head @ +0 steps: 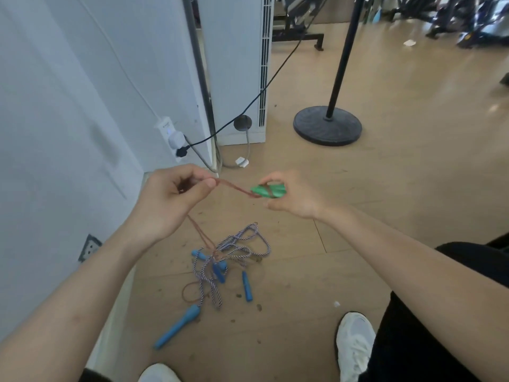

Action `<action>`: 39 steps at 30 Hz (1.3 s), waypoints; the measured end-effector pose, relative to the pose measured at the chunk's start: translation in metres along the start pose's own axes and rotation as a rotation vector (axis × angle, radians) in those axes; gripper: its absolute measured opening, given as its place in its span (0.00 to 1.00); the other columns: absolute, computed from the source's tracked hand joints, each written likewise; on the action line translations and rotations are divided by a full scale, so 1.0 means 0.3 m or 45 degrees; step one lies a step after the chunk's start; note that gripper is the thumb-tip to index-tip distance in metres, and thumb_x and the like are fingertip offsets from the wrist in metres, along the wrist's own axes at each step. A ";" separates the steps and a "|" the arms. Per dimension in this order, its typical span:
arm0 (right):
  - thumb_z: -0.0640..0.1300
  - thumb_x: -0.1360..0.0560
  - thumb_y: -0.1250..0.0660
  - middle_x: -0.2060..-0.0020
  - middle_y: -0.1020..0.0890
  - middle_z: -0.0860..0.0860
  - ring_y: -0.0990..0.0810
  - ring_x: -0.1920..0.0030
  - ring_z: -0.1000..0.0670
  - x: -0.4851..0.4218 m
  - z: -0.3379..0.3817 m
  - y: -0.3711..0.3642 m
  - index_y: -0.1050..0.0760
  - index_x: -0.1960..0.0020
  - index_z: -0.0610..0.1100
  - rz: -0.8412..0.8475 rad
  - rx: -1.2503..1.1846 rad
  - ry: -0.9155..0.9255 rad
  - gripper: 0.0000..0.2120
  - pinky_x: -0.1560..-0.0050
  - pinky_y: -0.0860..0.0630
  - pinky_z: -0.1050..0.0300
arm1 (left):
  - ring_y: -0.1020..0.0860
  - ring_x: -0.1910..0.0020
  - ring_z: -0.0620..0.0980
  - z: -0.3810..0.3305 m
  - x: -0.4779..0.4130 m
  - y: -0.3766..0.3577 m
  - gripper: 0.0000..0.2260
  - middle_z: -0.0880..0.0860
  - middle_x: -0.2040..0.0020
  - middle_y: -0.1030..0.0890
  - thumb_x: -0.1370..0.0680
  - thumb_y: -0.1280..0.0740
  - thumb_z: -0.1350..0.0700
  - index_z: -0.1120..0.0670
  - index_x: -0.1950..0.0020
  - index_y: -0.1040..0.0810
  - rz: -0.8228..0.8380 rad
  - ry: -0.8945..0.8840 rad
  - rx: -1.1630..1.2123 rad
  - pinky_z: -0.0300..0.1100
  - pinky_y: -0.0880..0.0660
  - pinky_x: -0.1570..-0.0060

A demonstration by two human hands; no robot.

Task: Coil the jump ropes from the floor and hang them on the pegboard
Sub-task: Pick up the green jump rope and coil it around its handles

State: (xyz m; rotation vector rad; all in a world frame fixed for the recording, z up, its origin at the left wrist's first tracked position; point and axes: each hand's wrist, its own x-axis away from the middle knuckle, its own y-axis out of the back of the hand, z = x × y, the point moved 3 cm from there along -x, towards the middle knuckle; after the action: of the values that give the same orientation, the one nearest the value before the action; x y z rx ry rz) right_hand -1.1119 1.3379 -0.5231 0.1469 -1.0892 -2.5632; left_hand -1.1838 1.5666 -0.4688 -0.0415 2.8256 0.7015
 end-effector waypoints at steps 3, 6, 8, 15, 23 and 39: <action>0.41 0.29 0.25 0.45 0.19 0.53 0.22 0.46 0.52 0.046 0.055 -0.042 0.21 0.37 0.49 0.142 0.173 0.123 0.21 0.53 0.30 0.66 | 0.31 0.70 0.39 0.001 -0.003 0.008 0.04 0.42 0.69 0.24 0.21 0.30 0.56 0.51 0.56 0.16 -0.025 -0.009 0.119 0.33 0.35 0.67; 0.46 0.28 0.25 0.48 0.18 0.53 0.23 0.51 0.53 0.094 0.112 -0.061 0.20 0.38 0.51 0.194 0.303 0.201 0.19 0.63 0.34 0.71 | 0.31 0.70 0.38 -0.003 -0.001 -0.001 0.04 0.41 0.69 0.24 0.21 0.29 0.57 0.52 0.55 0.17 -0.050 -0.012 0.181 0.34 0.33 0.66; 0.53 0.29 0.23 0.55 0.17 0.55 0.23 0.57 0.56 0.114 0.139 -0.069 0.18 0.41 0.50 0.207 0.276 0.203 0.18 0.62 0.33 0.75 | 0.30 0.70 0.38 -0.010 0.001 -0.011 0.04 0.40 0.70 0.23 0.21 0.30 0.59 0.53 0.55 0.17 -0.052 -0.004 0.231 0.31 0.33 0.66; 0.63 0.34 0.24 0.68 0.18 0.49 0.22 0.65 0.52 0.123 0.167 -0.108 0.14 0.57 0.50 0.105 0.221 0.196 0.17 0.65 0.32 0.71 | 0.33 0.70 0.45 -0.055 0.028 -0.047 0.04 0.43 0.69 0.24 0.22 0.30 0.60 0.53 0.56 0.18 0.250 -0.035 0.366 0.39 0.35 0.68; 0.55 0.35 0.28 0.61 0.14 0.55 0.19 0.59 0.56 0.155 0.164 -0.099 0.15 0.54 0.55 0.176 0.129 0.181 0.11 0.57 0.24 0.64 | 0.33 0.69 0.48 0.023 -0.003 0.009 0.04 0.44 0.70 0.24 0.21 0.30 0.58 0.58 0.52 0.16 0.002 0.160 0.312 0.39 0.36 0.68; 0.44 0.32 0.29 0.55 0.22 0.45 0.36 0.72 0.54 0.160 0.182 0.023 0.19 0.38 0.51 0.125 -0.929 0.254 0.22 0.73 0.40 0.62 | 0.27 0.70 0.43 0.137 0.000 -0.085 0.09 0.51 0.64 0.19 0.20 0.31 0.53 0.58 0.50 0.16 0.109 0.296 0.231 0.33 0.28 0.68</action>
State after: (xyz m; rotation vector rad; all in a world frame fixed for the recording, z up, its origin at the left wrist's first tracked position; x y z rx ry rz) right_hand -1.1674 1.3535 -0.4781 0.1497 -0.0539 -2.6063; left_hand -1.1729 1.5631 -0.5157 0.0307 3.1187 0.4821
